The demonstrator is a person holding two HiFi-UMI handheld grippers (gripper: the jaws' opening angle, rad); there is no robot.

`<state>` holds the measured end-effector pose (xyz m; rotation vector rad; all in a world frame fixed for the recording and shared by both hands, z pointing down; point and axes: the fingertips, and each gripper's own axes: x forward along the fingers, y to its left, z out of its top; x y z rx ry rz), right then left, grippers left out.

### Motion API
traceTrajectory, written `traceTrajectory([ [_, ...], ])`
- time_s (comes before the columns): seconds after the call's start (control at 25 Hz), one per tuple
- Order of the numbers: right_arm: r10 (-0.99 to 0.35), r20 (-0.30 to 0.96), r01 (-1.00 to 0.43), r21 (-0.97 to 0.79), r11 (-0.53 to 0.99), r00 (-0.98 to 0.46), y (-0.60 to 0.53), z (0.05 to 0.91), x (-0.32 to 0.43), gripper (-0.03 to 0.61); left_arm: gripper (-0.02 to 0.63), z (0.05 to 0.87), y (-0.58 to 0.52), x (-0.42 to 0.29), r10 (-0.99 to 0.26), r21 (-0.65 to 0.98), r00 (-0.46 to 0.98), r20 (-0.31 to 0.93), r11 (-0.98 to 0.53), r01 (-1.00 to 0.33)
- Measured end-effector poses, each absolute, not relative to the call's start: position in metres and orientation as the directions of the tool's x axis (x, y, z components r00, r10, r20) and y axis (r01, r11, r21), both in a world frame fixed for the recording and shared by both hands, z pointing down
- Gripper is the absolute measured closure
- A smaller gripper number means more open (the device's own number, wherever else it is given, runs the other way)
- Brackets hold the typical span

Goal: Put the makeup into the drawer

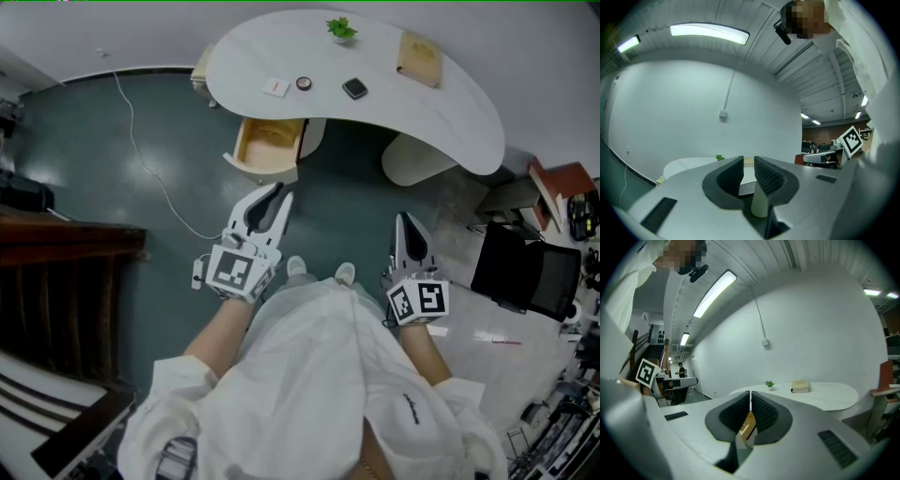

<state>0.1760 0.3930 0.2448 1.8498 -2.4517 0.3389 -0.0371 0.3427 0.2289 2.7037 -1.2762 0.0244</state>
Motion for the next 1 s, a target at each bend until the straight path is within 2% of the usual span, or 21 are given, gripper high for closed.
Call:
traceTrajectory([
  [0.2,-0.942,0.172,-0.953,-0.146,0.266,-0.29,0.388,0.248,0.154,0.549,0.529,0.233,0.338,-0.046,-0.744,0.152,0.663,0.077,-0.649,-0.746],
  [0.4,-0.939,0.178,-0.951,-0.151,0.269,-0.294,0.384,0.251,0.136,0.549,0.395,0.241,0.332,-0.053,-0.728,0.177,0.682,0.072,-0.663,-0.727],
  [0.56,-0.933,0.183,-0.947,-0.147,0.285,-0.309,0.381,0.252,0.129,0.549,0.336,0.242,0.328,-0.057,-0.736,0.175,0.672,0.083,-0.653,-0.737],
  [1.0,-0.922,0.171,-0.932,-0.169,0.32,-0.348,0.355,0.258,0.135,0.549,0.314,0.251,0.308,-0.039,-0.744,0.173,0.659,0.109,-0.639,-0.75],
])
